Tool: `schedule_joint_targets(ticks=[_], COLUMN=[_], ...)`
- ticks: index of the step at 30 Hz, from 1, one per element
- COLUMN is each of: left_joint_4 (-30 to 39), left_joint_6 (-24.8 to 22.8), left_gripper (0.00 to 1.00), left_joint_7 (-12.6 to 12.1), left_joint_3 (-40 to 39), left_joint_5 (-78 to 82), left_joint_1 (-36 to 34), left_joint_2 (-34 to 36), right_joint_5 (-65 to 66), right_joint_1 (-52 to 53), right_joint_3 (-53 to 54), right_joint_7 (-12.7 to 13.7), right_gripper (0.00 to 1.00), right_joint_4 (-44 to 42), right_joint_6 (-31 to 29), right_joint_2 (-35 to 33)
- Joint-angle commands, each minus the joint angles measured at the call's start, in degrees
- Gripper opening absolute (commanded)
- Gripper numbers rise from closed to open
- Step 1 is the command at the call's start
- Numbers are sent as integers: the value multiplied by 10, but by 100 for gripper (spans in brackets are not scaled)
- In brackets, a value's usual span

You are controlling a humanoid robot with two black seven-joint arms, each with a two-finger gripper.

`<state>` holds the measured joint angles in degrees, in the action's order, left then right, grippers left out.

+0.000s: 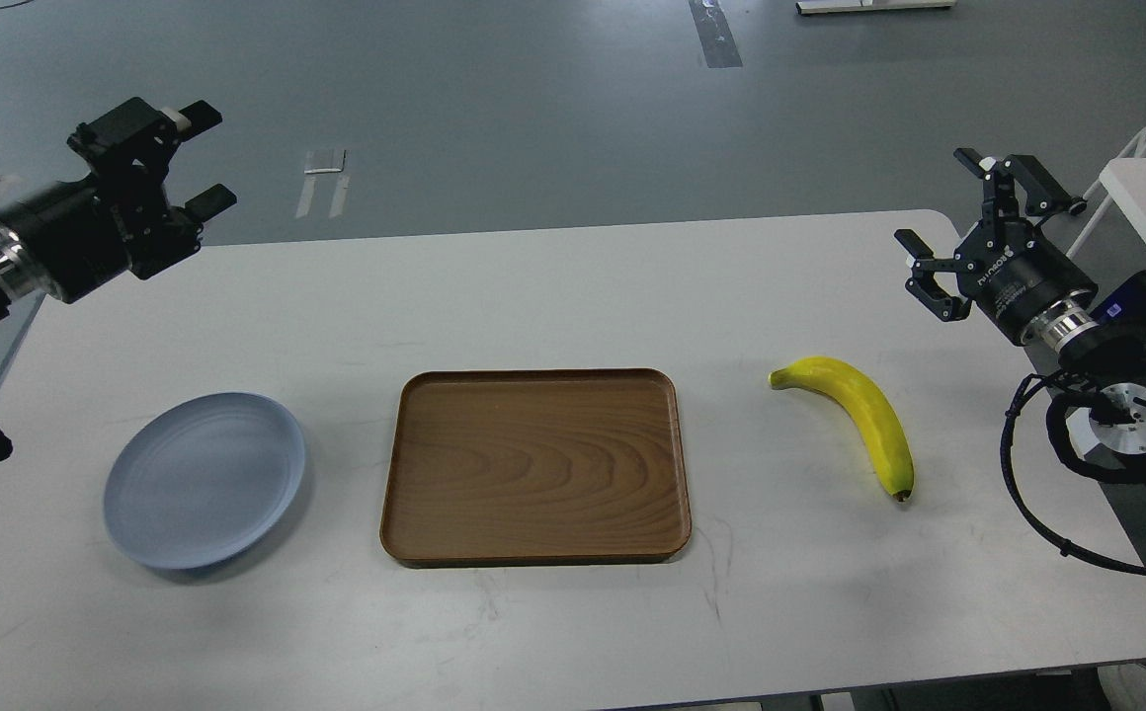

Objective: Place banana on plate with both arms
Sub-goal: 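Lower the left gripper toward the rim of the light blue plate, then grasp the plate rim with the left gripper and lift it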

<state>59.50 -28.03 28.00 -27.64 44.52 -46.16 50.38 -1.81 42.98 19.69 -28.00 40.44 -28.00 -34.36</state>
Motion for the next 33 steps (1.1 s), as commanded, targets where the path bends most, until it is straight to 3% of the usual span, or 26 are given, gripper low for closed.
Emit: schedule_joint_targets(ticks=[1,4,10,15,19,27,33], left_joint_4=[96,140,106,51,-2,-83,-95], left_joint_6=[0,0,21,58,60,87,87], left_gripper=[100,100,100,100,100,100,98], left_joint_7=[0,0,0,0,0,0,0], left_joint_3=[6,9,49,106,137,144,144], left_joint_5=[164,328,509,520,510,500,458], left_joint_1=[2,3,27,38,42,78,106], left_joint_2=[63,102,110,103,100,72,65], right_joint_5=[1,2,2,2,2,2,2], right_joint_1=[2,3,1,-4,-4,-6,-8], right_joint_3=[0,0,3,7,10,10,10], right_joint_7=[0,0,0,0,0,0,0], right_gripper=[100,100,100,100,100,100,100], right_joint_4=[1,2,2,2,2,2,2], right_joint_6=[0,0,0,0,0,0,0], right_joint_2=[-1,1,3,0,0,-1,-7])
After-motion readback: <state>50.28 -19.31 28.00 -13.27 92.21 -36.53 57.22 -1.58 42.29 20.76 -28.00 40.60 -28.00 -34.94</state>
